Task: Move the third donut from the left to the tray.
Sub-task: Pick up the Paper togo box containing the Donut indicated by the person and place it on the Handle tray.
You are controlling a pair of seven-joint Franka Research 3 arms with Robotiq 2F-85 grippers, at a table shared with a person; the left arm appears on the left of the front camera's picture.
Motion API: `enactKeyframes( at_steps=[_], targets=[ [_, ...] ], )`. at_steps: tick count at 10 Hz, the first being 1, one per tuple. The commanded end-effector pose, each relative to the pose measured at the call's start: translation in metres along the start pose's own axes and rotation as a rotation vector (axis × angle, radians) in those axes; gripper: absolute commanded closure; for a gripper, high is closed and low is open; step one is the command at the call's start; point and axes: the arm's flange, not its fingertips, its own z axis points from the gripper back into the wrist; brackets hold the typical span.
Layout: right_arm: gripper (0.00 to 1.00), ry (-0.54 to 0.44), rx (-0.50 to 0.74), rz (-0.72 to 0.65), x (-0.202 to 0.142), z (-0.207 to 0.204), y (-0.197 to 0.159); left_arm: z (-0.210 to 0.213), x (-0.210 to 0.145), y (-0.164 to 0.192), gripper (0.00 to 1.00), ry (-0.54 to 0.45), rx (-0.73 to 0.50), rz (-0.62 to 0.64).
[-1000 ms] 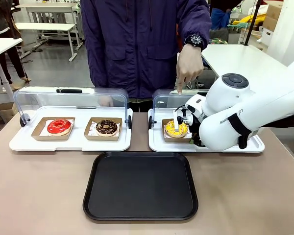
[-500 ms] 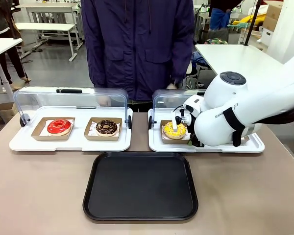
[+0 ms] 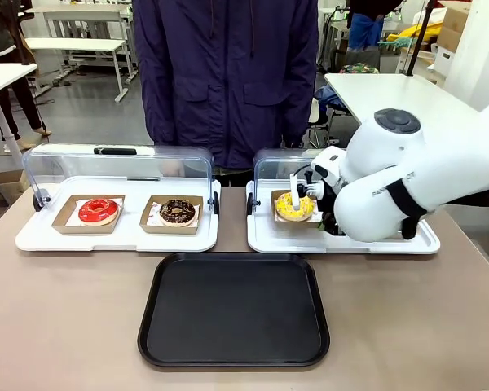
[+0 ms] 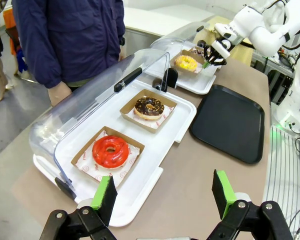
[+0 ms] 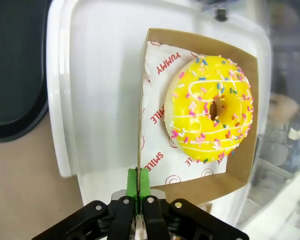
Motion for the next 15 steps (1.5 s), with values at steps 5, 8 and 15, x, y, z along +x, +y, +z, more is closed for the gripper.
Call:
enactKeyframes(
  at_steps=[5, 8, 15],
  targets=[
    [0.98, -0.021, 0.032, -0.095, 0.019, 0.086, 0.032, 0.001, 0.002, -0.001, 0.00, -0.010, -0.005, -0.011],
    [0.98, -0.070, 0.049, -0.101, 0.048, 0.121, 0.066, 0.001, 0.002, -0.001, 0.00, -0.010, -0.005, -0.011],
    [0.98, -0.110, 0.149, -0.027, 0.119, 0.121, 0.162, 0.001, 0.002, -0.001, 0.00, -0.010, -0.005, -0.011]
  ],
)
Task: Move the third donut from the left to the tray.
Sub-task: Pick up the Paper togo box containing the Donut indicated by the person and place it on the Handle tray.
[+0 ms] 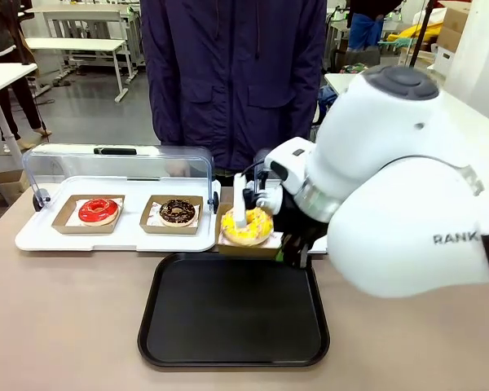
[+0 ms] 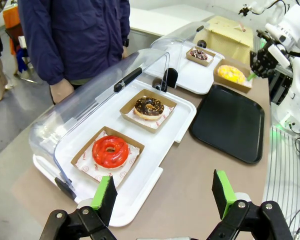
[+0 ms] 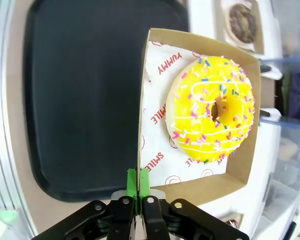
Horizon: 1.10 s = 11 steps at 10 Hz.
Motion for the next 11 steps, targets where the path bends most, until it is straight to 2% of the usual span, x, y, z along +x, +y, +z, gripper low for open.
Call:
enactKeyframes(
  at_steps=[1, 6, 11],
  targets=[
    [0.98, -0.013, 0.049, -0.024, -0.005, -0.020, 0.032, 0.000, 0.002, -0.001, 0.00, -0.010, -0.005, -0.011],
    [0.98, -0.029, 0.089, -0.060, -0.001, -0.055, 0.074, 0.000, 0.002, -0.001, 0.00, -0.010, -0.005, -0.011],
    [0.98, -0.003, 0.085, -0.048, -0.014, -0.083, 0.089, 0.000, 0.002, -0.001, 0.00, -0.010, -0.005, -0.011]
  ],
)
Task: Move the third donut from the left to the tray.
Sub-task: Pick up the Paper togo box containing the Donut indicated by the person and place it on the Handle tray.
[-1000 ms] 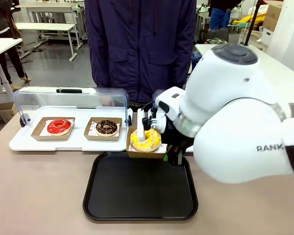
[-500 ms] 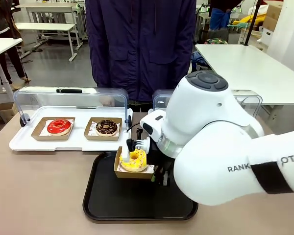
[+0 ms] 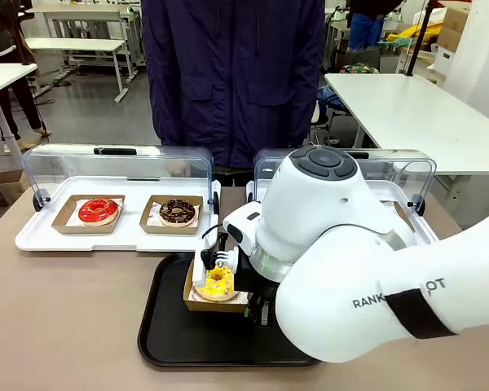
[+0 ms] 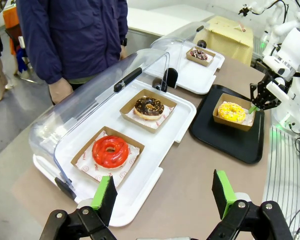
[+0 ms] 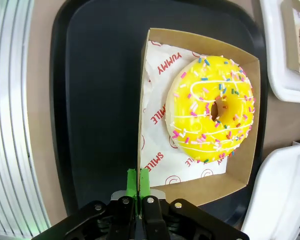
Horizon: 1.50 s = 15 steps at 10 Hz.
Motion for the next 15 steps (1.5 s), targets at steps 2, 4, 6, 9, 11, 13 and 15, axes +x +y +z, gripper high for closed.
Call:
enactKeyframes(
  at_steps=[2, 4, 6, 9, 11, 13, 15],
  targets=[
    [0.98, 0.004, -0.044, 0.002, -0.054, -0.019, 0.037, 0.000, 0.002, -0.001, 0.00, -0.010, -0.005, -0.012],
    [0.98, 0.020, -0.044, 0.004, -0.058, -0.022, 0.039, 0.000, 0.002, -0.001, 0.00, -0.010, -0.005, -0.012],
    [0.98, 0.022, -0.031, 0.010, -0.059, -0.024, 0.037, 0.000, 0.002, -0.001, 0.00, -0.010, -0.005, -0.012],
    [0.00, 0.036, -0.039, -0.011, -0.062, -0.019, 0.033, 0.000, 0.002, -0.001, 0.00, -0.010, -0.005, -0.012],
    [0.00, 0.039, -0.026, -0.031, -0.062, -0.008, 0.027, 0.000, 0.002, -0.001, 0.00, -0.010, -0.005, -0.012],
    [0.07, 0.047, -0.032, -0.041, -0.063, 0.011, 0.022, 0.000, 0.002, -0.001, 0.00, -0.010, -0.005, -0.012],
    [0.00, 0.066, -0.048, -0.050, -0.064, 0.030, 0.015, 0.000, 0.002, -0.001, 0.00, -0.010, -0.005, -0.012]
  ],
)
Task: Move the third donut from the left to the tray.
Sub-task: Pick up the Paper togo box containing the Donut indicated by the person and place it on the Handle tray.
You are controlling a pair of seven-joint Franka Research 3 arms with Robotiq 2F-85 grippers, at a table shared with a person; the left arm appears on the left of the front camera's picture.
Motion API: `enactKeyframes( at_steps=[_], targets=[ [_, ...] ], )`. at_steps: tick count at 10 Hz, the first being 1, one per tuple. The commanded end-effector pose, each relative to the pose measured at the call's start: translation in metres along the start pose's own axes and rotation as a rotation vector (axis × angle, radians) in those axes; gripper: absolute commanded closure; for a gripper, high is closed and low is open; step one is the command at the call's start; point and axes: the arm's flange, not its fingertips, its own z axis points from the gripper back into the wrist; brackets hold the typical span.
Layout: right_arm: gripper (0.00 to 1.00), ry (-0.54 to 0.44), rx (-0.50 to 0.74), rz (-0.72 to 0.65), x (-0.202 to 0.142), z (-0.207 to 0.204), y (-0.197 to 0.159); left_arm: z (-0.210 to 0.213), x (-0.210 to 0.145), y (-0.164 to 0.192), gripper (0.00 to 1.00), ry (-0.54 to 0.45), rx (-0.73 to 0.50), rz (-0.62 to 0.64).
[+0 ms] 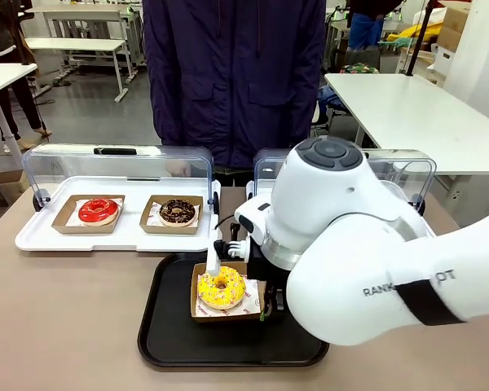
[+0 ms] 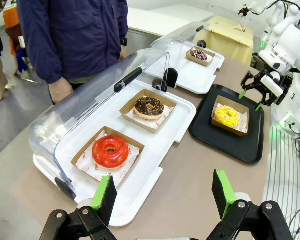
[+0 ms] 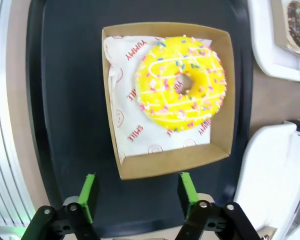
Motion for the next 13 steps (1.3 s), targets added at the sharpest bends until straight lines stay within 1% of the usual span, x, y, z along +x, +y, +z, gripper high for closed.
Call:
enactKeyframes(
  at_steps=[1, 2, 3, 4, 5, 13],
  targets=[
    [0.00, 0.003, -0.001, -0.026, -0.048, 0.017, 0.030, 0.000, 0.002, -0.001, 0.00, -0.010, -0.005, -0.012],
    [0.00, 0.010, -0.006, -0.024, -0.048, 0.020, 0.030, 0.000, 0.002, -0.001, 0.00, -0.010, -0.005, -0.012],
    [0.00, -0.008, 0.007, -0.010, -0.047, 0.022, 0.029, 0.000, 0.002, -0.001, 0.00, -0.010, -0.005, -0.012],
    [0.00, -0.050, 0.015, 0.005, -0.045, 0.022, 0.029, 0.000, 0.002, -0.001, 0.00, -0.010, -0.005, -0.012],
    [0.00, 0.011, -0.015, -0.010, -0.006, 0.024, -0.003, 0.000, 0.002, -0.001, 0.00, -0.010, -0.005, -0.012],
    [0.00, 0.011, -0.015, -0.010, -0.006, 0.024, -0.003, 0.000, 0.002, -0.001, 0.00, -0.010, -0.005, -0.012]
  ],
)
